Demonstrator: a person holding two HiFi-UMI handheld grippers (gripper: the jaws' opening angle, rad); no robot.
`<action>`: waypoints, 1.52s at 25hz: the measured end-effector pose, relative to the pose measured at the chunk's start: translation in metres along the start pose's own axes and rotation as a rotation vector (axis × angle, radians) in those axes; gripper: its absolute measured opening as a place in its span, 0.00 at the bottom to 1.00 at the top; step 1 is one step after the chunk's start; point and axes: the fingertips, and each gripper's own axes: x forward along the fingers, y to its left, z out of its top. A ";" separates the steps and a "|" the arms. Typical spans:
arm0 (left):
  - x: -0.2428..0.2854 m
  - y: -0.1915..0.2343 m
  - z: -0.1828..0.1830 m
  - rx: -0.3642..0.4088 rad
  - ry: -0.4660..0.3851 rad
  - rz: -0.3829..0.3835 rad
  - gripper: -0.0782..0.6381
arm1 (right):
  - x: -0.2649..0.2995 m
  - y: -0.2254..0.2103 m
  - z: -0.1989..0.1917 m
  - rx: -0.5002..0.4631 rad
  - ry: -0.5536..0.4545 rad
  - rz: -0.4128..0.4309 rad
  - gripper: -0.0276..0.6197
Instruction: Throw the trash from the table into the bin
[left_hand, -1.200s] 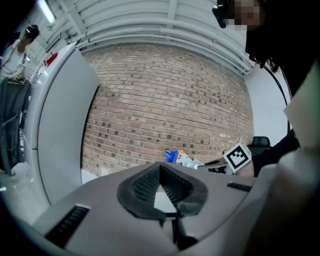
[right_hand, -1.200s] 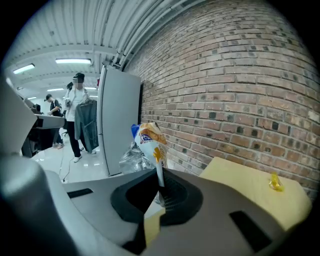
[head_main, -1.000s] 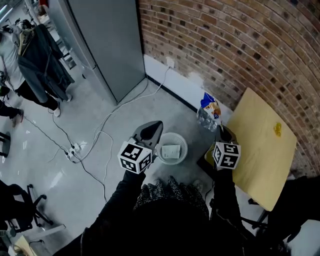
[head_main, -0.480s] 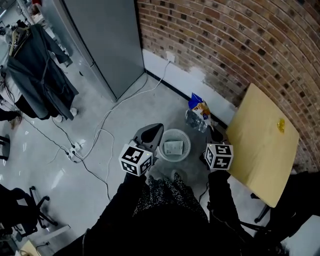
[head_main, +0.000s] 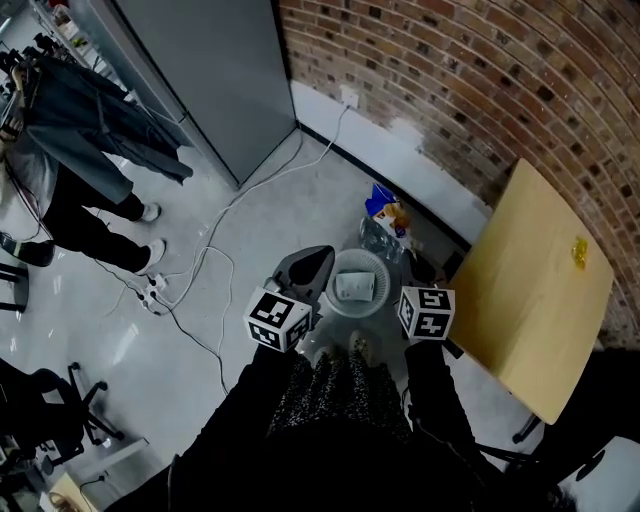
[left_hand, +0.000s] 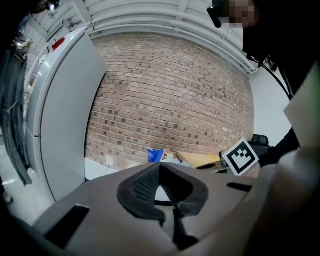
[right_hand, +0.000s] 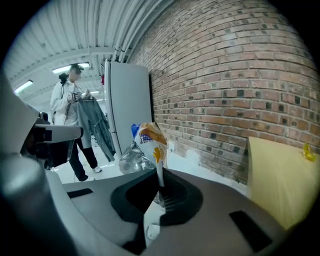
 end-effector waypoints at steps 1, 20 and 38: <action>0.003 0.000 -0.004 -0.005 0.001 -0.004 0.11 | 0.004 0.000 -0.005 0.017 0.007 -0.001 0.06; 0.051 0.003 -0.114 -0.002 0.164 -0.087 0.11 | 0.071 0.000 -0.138 0.132 0.179 -0.004 0.06; 0.083 0.029 -0.242 -0.039 0.262 -0.089 0.11 | 0.127 -0.009 -0.266 0.121 0.336 0.021 0.06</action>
